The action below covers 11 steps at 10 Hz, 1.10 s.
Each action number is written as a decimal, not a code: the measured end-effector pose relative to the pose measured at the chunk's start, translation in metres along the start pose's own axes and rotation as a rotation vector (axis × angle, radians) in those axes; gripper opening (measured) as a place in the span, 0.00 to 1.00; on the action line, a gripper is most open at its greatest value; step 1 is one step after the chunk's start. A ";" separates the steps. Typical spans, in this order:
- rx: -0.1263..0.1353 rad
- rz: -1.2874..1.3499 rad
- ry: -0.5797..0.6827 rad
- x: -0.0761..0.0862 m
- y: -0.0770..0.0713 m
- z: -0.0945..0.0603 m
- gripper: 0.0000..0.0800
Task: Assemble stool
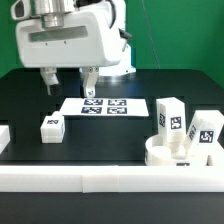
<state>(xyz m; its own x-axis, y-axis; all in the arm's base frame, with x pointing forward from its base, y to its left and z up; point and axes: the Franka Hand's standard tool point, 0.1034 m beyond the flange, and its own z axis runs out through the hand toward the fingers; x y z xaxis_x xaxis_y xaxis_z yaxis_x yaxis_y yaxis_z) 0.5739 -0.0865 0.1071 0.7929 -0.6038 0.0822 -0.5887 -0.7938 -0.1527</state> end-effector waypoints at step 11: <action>-0.136 -0.720 -0.191 0.002 0.044 0.030 0.81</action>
Offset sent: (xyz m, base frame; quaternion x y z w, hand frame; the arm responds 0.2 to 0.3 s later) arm -0.0002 -0.0346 -0.0148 0.0201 0.0060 -0.2836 0.9587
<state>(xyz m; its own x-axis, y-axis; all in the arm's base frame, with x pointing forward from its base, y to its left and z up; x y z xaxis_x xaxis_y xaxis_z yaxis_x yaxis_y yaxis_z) 0.5541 -0.1205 0.0714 0.9950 0.0802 -0.0587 0.0802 -0.9968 -0.0020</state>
